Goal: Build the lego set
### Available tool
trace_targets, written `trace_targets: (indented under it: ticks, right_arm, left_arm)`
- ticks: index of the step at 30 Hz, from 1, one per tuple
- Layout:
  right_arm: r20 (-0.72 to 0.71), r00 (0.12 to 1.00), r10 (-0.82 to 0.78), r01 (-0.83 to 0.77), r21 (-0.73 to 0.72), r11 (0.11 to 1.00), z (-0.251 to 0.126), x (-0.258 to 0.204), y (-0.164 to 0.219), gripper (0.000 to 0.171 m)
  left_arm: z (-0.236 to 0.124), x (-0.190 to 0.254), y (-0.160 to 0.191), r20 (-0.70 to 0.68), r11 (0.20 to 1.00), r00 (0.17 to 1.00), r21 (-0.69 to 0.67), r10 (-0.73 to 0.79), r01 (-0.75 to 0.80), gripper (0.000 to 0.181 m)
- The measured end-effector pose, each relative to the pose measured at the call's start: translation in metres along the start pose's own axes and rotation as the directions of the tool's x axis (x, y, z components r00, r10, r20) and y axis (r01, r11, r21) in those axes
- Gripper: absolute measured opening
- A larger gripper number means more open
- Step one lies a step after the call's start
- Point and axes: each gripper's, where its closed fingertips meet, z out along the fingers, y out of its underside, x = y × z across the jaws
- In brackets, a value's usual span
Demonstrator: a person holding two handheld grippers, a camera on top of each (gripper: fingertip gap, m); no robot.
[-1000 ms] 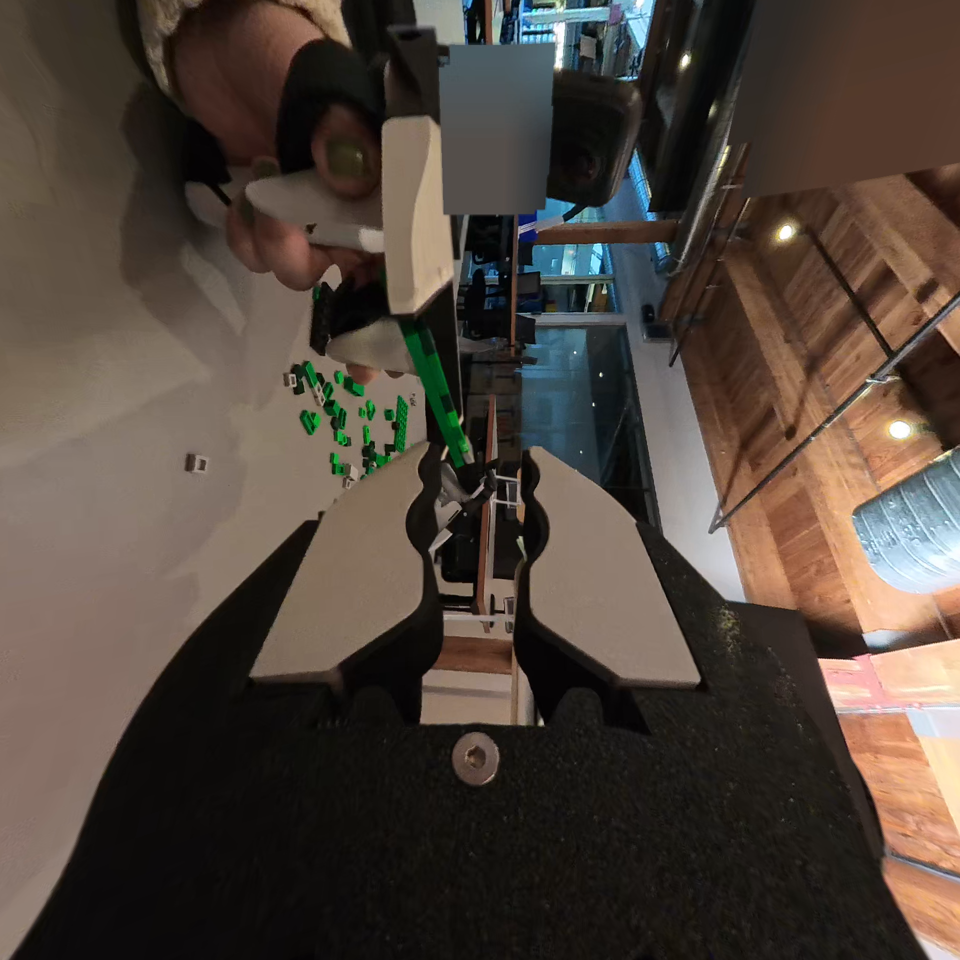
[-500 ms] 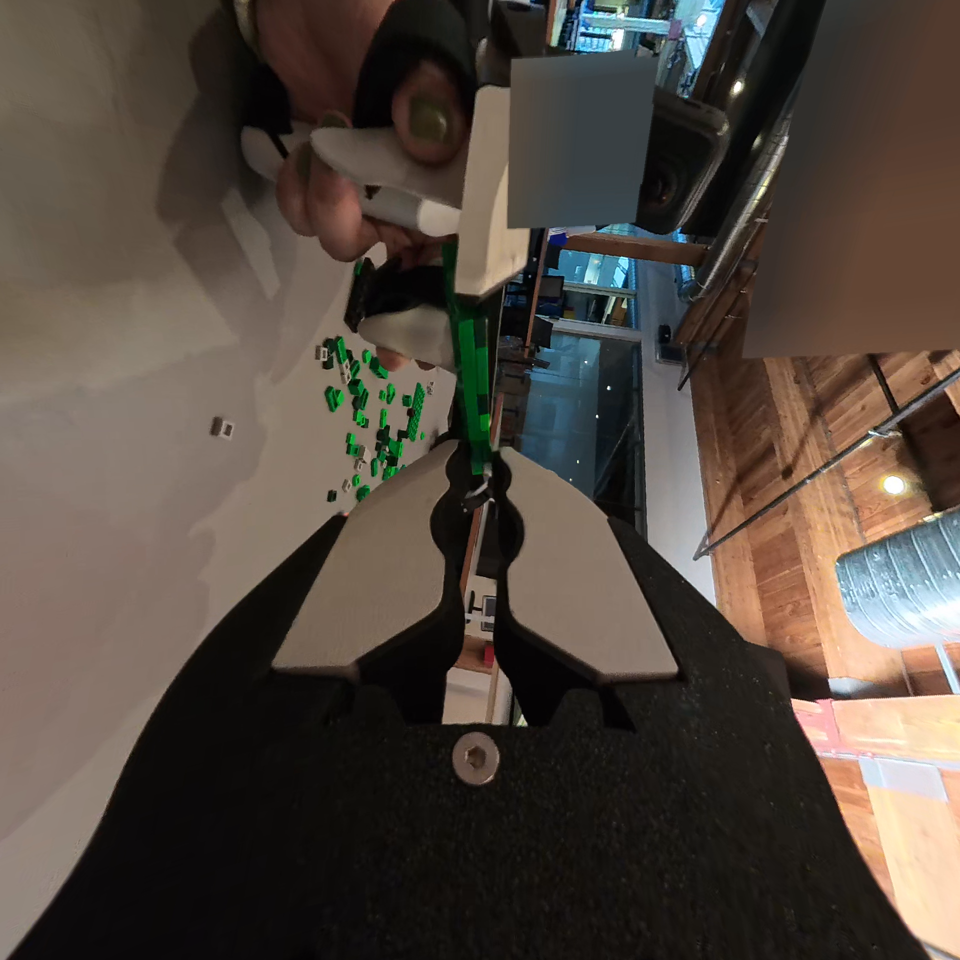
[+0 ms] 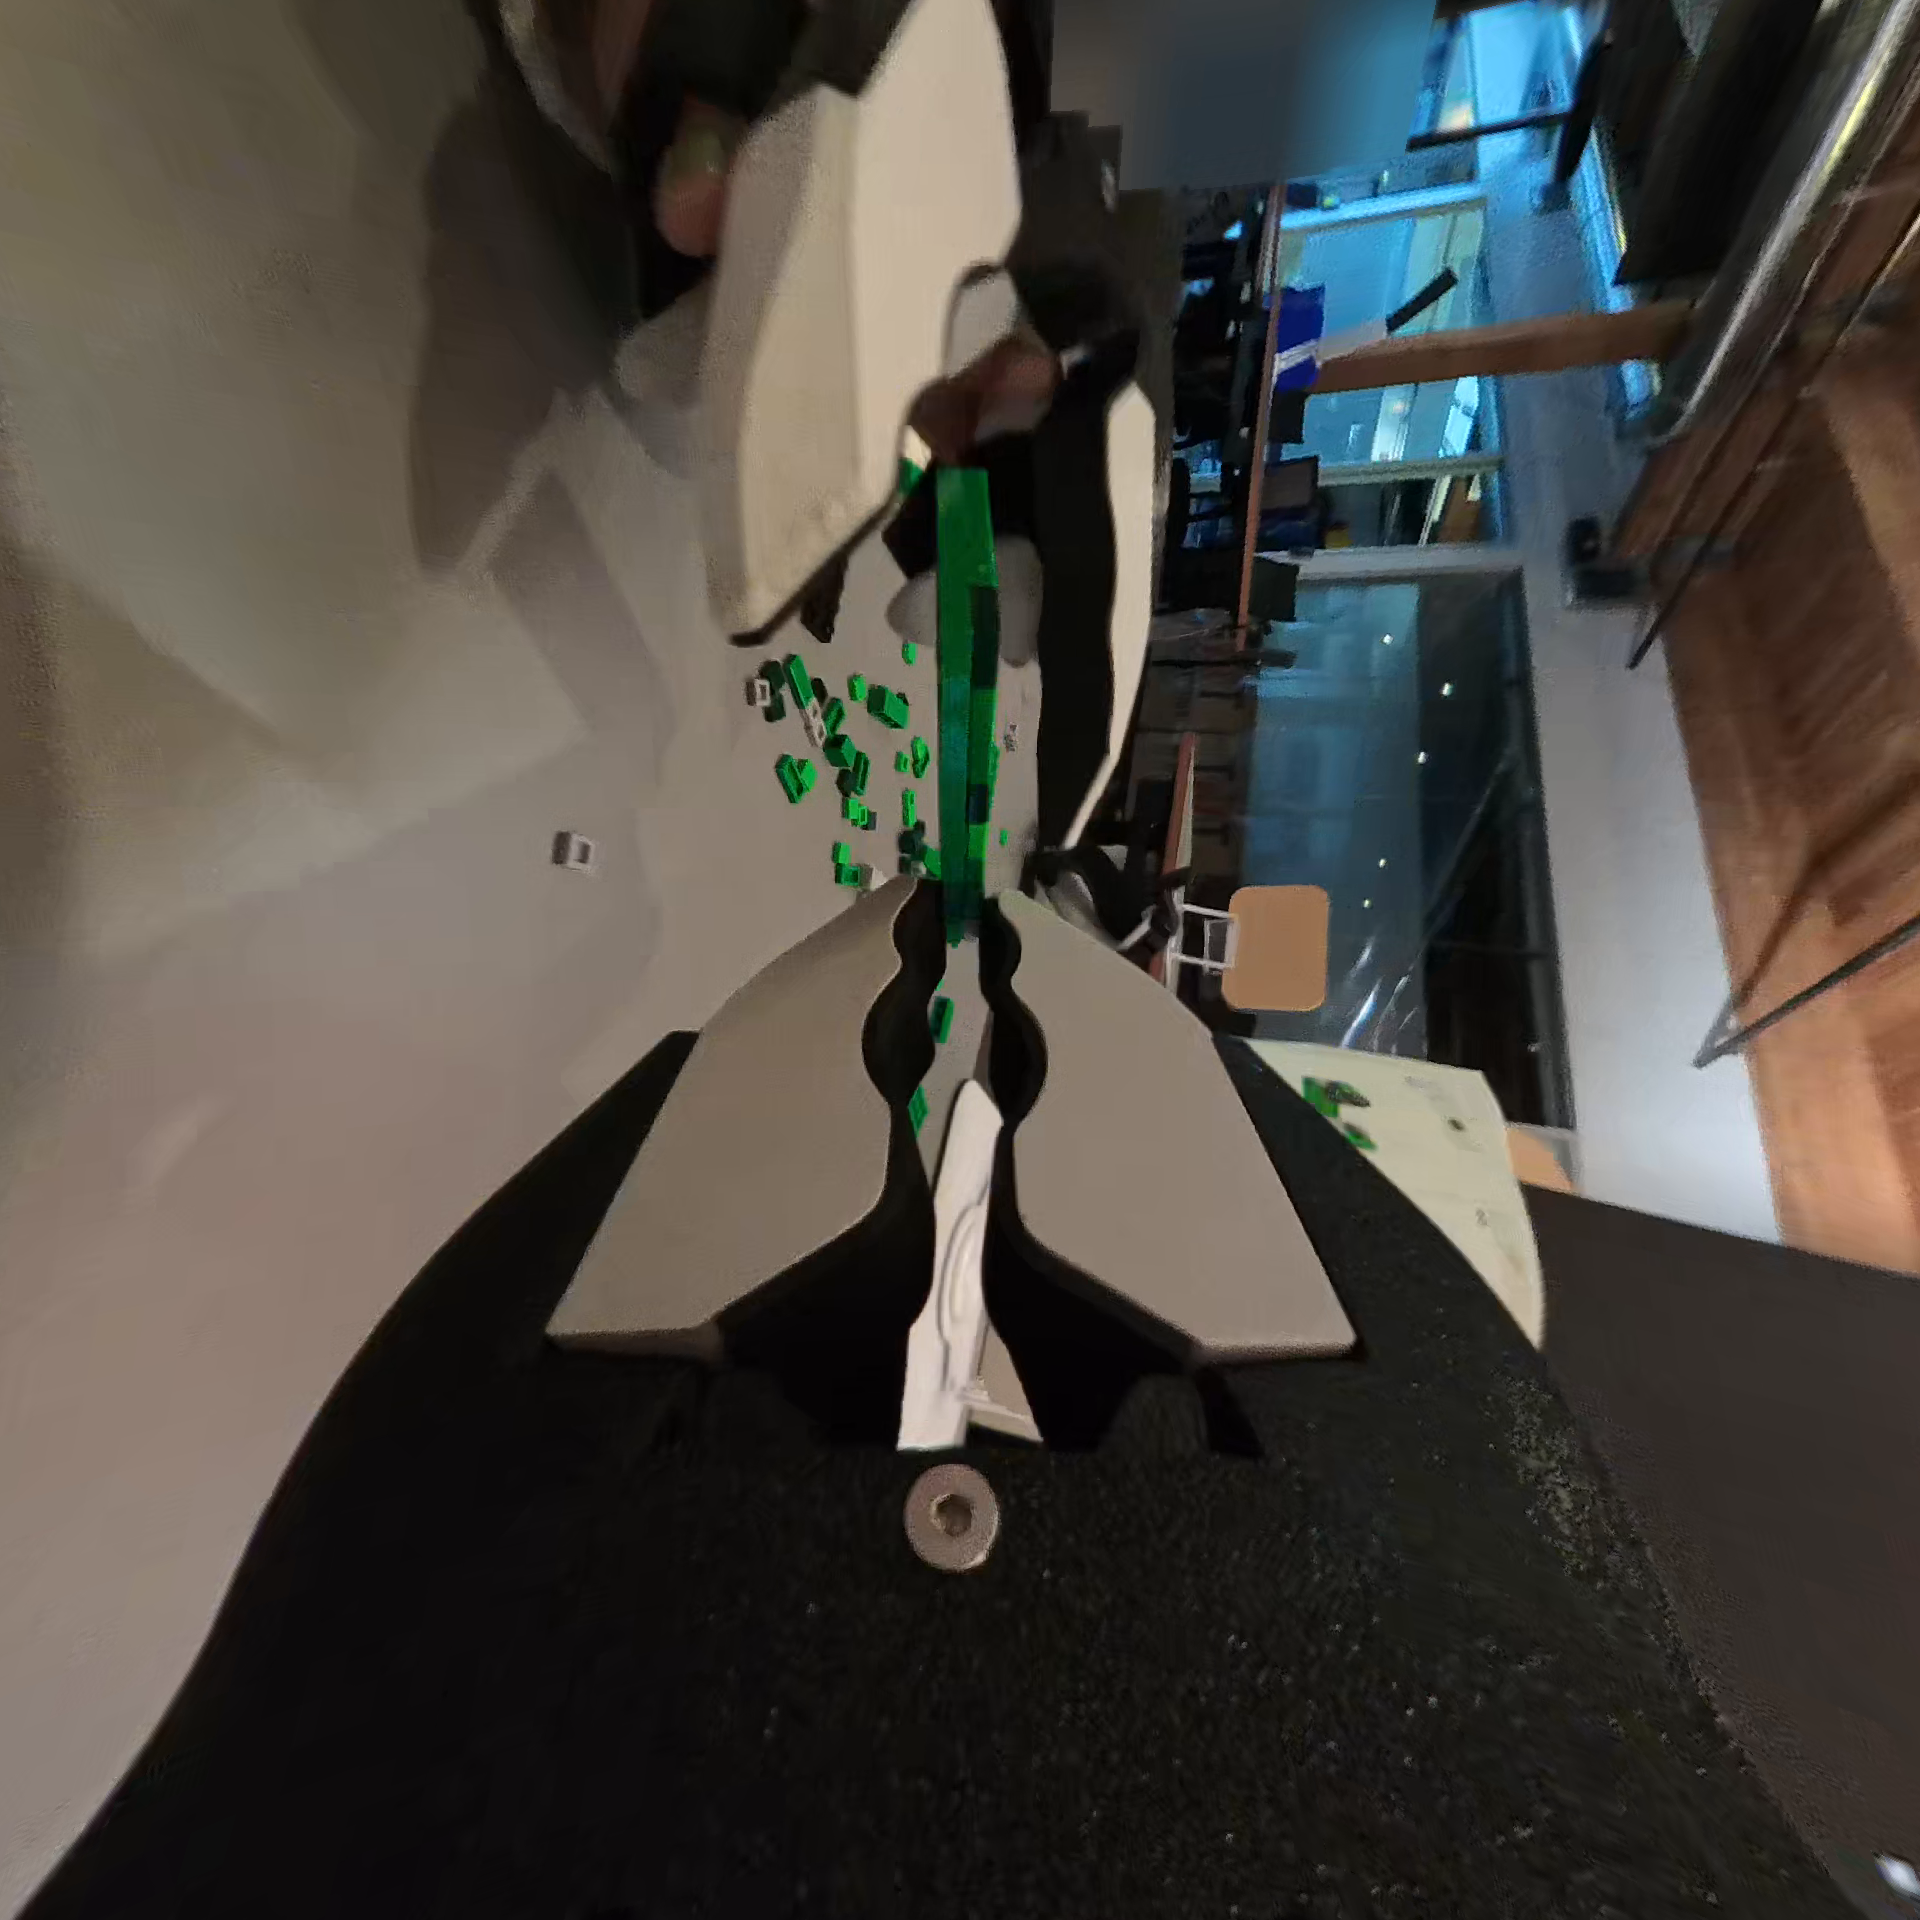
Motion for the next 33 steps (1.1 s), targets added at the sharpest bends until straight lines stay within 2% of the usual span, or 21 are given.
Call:
trace_targets:
  ticks: [2, 4, 6, 8, 11, 14, 19, 25, 29, 30, 31, 33]
  right_arm:
    - [-0.040, 0.999, 0.006, -0.007, -0.032, 0.999, 0.001, 0.006, 0.008, 0.006]
    - [-0.155, 0.986, -0.057, 0.042, -0.100, 0.994, 0.002, 0.018, 0.016, 0.006]
    - [-0.269, 0.946, -0.183, 0.112, -0.258, 0.960, 0.007, 0.029, 0.030, 0.007]
    - [-0.294, 0.916, -0.272, 0.155, -0.366, 0.918, 0.016, 0.027, 0.038, 0.007]
    - [-0.243, 0.902, -0.357, 0.197, -0.504, 0.841, 0.029, 0.017, 0.049, 0.008]
    - [-0.240, 0.896, -0.373, 0.199, -0.533, 0.822, 0.037, 0.016, 0.050, 0.007]
    - [-0.259, 0.872, -0.414, 0.223, -0.543, 0.809, 0.044, 0.018, 0.045, 0.007]
    - [-0.288, 0.843, -0.454, 0.248, -0.542, 0.803, 0.047, 0.023, 0.033, 0.007]
    - [-0.346, 0.820, -0.455, 0.231, -0.528, 0.817, 0.046, 0.028, 0.029, 0.008]
    - [-0.380, 0.805, -0.456, 0.226, -0.515, 0.827, 0.045, 0.031, 0.026, 0.010]
    - [-0.406, 0.797, -0.447, 0.214, -0.502, 0.838, 0.044, 0.033, 0.025, 0.020]
    - [-0.428, 0.821, -0.377, 0.151, -0.474, 0.868, 0.042, 0.030, 0.031, 0.032]
  left_arm:
    - [0.001, 0.000, 0.001, 0.006, 1.000, 1.000, -0.012, -0.012, 0.012, 0.088]
    - [0.003, -0.004, 0.003, 0.008, 0.994, 0.994, -0.022, -0.108, 0.108, 0.096]
    - [0.002, -0.014, 0.006, 0.062, 0.983, 0.981, -0.025, -0.182, 0.184, 0.101]
    - [0.000, -0.029, 0.014, 0.175, 0.984, 0.972, -0.057, -0.157, 0.169, 0.099]
    - [-0.003, -0.042, 0.023, 0.296, 0.987, 0.953, -0.122, -0.067, 0.108, 0.087]
    - [-0.007, -0.052, 0.031, 0.352, 0.978, 0.933, -0.155, -0.078, 0.141, 0.078]
    - [-0.012, -0.064, 0.039, 0.394, 0.961, 0.908, -0.167, -0.141, 0.221, 0.075]
    - [-0.016, -0.067, 0.036, 0.422, 0.972, 0.901, -0.151, -0.104, 0.183, 0.039]
    - [-0.016, -0.068, 0.037, 0.422, 0.968, 0.899, -0.152, -0.118, 0.199, 0.037]
    - [-0.017, -0.069, 0.037, 0.420, 0.968, 0.900, -0.154, -0.117, 0.197, 0.036]
    - [-0.018, -0.069, 0.037, 0.418, 0.969, 0.902, -0.158, -0.110, 0.191, 0.036]
    - [-0.021, -0.074, 0.038, 0.421, 0.970, 0.904, -0.182, -0.072, 0.162, 0.036]
